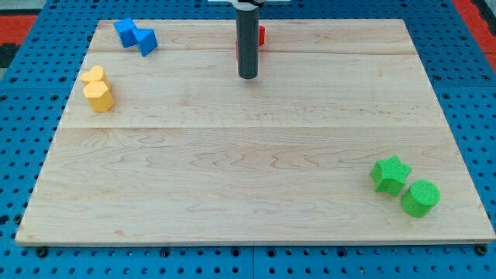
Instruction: Slightly touch down to the blue blocks
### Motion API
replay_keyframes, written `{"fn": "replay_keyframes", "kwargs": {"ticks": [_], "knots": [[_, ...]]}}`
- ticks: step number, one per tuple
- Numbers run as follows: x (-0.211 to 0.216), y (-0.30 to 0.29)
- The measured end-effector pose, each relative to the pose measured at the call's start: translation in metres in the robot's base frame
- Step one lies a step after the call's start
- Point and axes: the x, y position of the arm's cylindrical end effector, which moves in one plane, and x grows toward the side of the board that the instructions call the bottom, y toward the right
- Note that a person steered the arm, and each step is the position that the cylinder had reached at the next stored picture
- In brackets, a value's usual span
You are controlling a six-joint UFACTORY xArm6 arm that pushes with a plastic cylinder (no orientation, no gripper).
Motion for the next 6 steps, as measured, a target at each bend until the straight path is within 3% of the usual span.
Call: {"fn": "replay_keyframes", "kwargs": {"ticks": [1,2,3,4,5,6], "knots": [[0.012,-0.021],[0.022,-0.098],[-0.007,-0.171],[-0.028,-0.183],[-0.066,-0.231],[-0.069,-0.294]]}}
